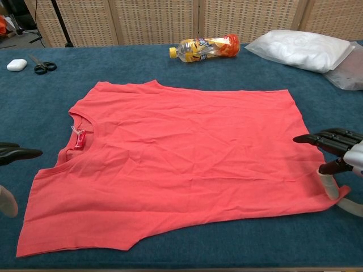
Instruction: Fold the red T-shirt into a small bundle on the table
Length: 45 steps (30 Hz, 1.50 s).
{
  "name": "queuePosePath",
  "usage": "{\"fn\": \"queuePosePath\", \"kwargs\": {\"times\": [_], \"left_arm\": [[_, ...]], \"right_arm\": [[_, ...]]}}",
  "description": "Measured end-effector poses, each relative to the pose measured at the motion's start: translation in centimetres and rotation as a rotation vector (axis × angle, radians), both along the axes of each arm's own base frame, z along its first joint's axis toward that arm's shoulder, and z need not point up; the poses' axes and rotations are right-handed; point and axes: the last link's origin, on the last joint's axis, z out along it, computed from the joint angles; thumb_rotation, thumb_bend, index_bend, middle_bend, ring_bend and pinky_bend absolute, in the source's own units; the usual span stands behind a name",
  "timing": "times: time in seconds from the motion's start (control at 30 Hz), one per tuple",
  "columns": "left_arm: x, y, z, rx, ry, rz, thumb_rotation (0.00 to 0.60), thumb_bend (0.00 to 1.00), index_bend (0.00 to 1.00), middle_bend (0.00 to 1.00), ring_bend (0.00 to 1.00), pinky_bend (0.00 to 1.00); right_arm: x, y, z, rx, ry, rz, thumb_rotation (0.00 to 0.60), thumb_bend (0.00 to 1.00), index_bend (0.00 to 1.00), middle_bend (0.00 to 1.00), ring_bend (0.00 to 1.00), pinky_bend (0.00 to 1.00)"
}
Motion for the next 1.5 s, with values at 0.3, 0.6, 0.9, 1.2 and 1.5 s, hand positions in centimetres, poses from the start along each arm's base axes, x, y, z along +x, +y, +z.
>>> {"fn": "queuePosePath", "kwargs": {"times": [0.3, 0.6, 0.9, 1.2, 1.5], "left_arm": [[-0.6, 0.7, -1.4, 0.000, 0.022, 0.011, 0.600, 0.01, 0.45, 0.00, 0.00, 0.00], [-0.1, 1.3, -2.8, -0.022, 0.033, -0.002, 0.600, 0.01, 0.45, 0.00, 0.00, 0.00], [0.8, 1.9, -3.7, -0.032, 0.034, -0.003, 0.600, 0.07, 0.45, 0.00, 0.00, 0.00], [1.6, 2.1, -4.5, -0.044, 0.029, -0.001, 0.600, 0.13, 0.46, 0.00, 0.00, 0.00], [2.0, 2.3, -4.4, -0.043, 0.021, -0.003, 0.600, 0.27, 0.48, 0.00, 0.00, 0.00]], "right_arm": [[0.0, -0.1, 0.1, -0.007, 0.001, -0.004, 0.600, 0.47, 0.60, 0.04, 0.00, 0.00], [0.0, -0.2, 0.2, -0.012, -0.003, -0.006, 0.600, 0.47, 0.60, 0.04, 0.00, 0.00], [0.0, -0.2, 0.2, -0.014, 0.000, -0.006, 0.600, 0.48, 0.60, 0.04, 0.00, 0.00], [0.0, -0.3, 0.4, -0.018, -0.001, -0.009, 0.600, 0.51, 0.60, 0.04, 0.00, 0.00], [0.0, -0.4, 0.5, -0.021, -0.003, -0.009, 0.600, 0.52, 0.60, 0.04, 0.00, 0.00]]}}
